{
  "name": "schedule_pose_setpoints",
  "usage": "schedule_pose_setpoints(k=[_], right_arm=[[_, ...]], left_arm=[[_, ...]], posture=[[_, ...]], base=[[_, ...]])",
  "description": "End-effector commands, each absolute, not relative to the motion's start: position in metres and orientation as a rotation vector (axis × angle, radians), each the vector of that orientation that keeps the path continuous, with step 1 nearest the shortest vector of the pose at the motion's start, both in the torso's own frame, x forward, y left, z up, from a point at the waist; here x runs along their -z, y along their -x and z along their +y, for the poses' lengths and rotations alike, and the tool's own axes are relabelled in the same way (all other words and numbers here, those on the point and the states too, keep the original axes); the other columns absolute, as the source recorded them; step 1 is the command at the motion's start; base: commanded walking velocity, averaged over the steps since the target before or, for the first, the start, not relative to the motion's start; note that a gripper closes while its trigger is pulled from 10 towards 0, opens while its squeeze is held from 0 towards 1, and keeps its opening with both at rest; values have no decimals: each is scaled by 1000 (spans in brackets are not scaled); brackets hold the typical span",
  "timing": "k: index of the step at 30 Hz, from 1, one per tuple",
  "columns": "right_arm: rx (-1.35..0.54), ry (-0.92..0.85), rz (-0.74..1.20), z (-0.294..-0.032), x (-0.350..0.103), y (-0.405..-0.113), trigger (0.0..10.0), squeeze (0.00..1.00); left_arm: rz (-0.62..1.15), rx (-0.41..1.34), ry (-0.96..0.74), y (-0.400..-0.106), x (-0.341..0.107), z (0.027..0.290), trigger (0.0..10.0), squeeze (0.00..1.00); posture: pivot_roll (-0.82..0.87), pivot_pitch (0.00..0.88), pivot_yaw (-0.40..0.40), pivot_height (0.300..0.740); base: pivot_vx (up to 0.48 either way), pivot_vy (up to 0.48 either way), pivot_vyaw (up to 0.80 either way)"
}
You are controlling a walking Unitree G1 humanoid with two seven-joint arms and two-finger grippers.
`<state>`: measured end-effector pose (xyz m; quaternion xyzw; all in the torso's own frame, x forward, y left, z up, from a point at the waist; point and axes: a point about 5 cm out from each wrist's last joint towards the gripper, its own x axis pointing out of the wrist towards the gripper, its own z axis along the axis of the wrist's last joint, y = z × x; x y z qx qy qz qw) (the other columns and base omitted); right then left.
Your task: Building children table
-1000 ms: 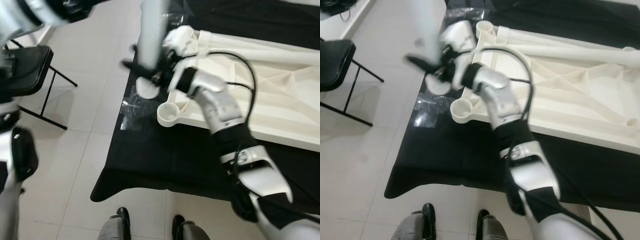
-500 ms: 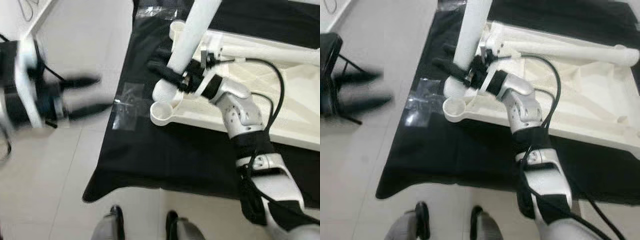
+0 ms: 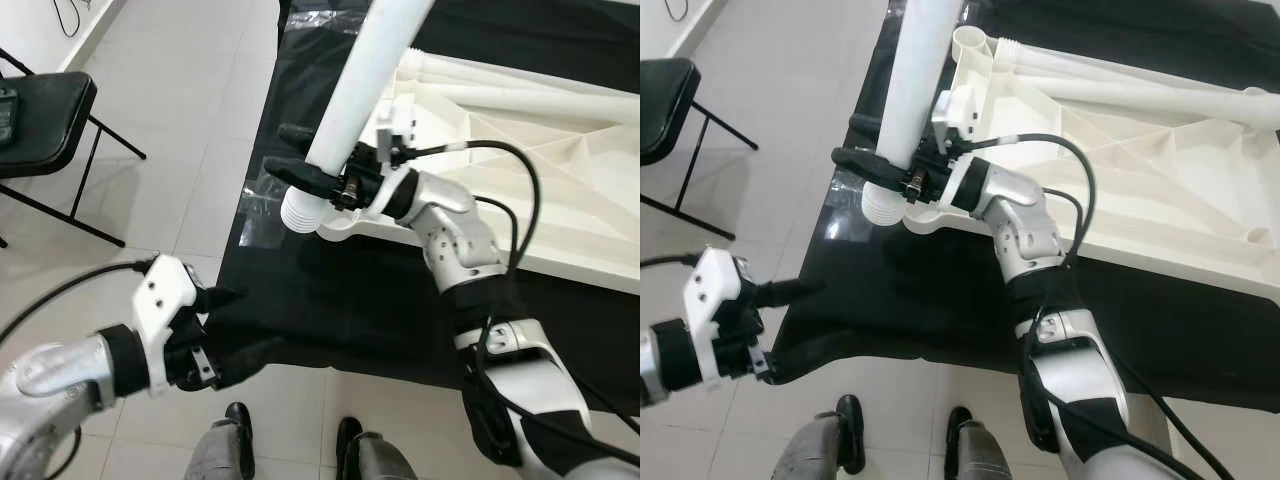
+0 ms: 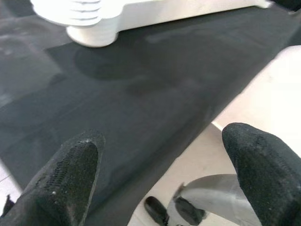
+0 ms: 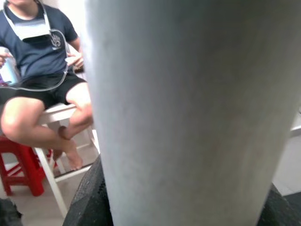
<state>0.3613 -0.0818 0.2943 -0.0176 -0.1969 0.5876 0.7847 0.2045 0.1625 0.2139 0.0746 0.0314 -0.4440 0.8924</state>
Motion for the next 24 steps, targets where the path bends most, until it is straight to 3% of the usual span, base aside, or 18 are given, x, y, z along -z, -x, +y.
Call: schedule_pose_setpoints(k=[1, 13, 19, 24], right_arm=[[-1267, 52, -444, -85, -301, -362, 10000, 0], [-1329, -3, -460, -119, -318, -364, 10000, 0], [-1445, 16, -409, -116, -307, -356, 10000, 0], [-1430, 63, -368, -106, -293, -360, 10000, 0]], left_arm=[[50, 931, -154, -198, -213, 156, 10000, 0], [24, 872, -140, -185, -211, 150, 10000, 0], [23, 863, -154, -184, -212, 154, 10000, 0], [19, 853, -173, -183, -216, 157, 10000, 0]], posture=[[134, 430, -62, 740], [140, 472, -66, 740], [140, 483, -63, 740], [146, 492, -61, 740]], base=[[0, 0, 0], [0, 0, 0], [0, 0, 0], [0, 0, 0]])
